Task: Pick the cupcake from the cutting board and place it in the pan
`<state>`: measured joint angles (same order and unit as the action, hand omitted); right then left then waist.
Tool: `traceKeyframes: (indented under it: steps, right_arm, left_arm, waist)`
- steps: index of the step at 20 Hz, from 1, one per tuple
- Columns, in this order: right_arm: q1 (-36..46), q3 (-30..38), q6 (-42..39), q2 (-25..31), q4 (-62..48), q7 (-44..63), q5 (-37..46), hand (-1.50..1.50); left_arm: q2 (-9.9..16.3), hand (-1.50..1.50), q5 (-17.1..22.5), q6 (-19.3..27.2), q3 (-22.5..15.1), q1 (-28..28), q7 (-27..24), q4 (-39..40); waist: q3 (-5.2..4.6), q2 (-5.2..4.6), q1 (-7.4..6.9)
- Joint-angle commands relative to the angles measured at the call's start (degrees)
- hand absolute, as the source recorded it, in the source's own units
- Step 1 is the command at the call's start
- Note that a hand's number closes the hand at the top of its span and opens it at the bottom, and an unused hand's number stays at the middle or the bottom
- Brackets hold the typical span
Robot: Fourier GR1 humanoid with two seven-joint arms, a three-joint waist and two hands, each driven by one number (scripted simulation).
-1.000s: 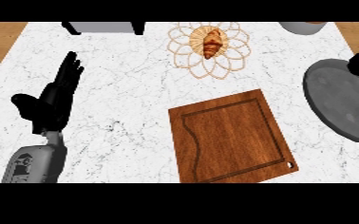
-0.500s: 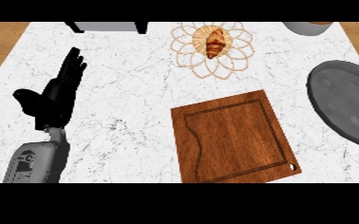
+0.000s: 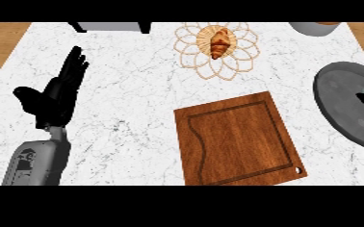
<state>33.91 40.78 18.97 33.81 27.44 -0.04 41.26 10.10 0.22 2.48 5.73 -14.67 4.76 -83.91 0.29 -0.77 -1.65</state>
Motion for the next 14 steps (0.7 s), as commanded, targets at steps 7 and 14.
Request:
traceKeyframes:
  steps: [7,14]
  right_arm:
    - [0.13,7.04,3.17,0.76,-5.32,-18.76,-9.73,-1.50]
    - [-5.80,11.86,-2.69,-3.70,5.29,-21.83,-20.96,-1.50]
  left_arm:
    - [-0.36,0.00,-1.40,1.05,0.59,-0.93,-2.71,3.87]
    - [1.16,0.00,0.03,0.12,1.59,3.94,0.80,-3.44]
  waist:
    - [-0.13,0.26,1.14]
    - [-0.36,1.22,2.30]
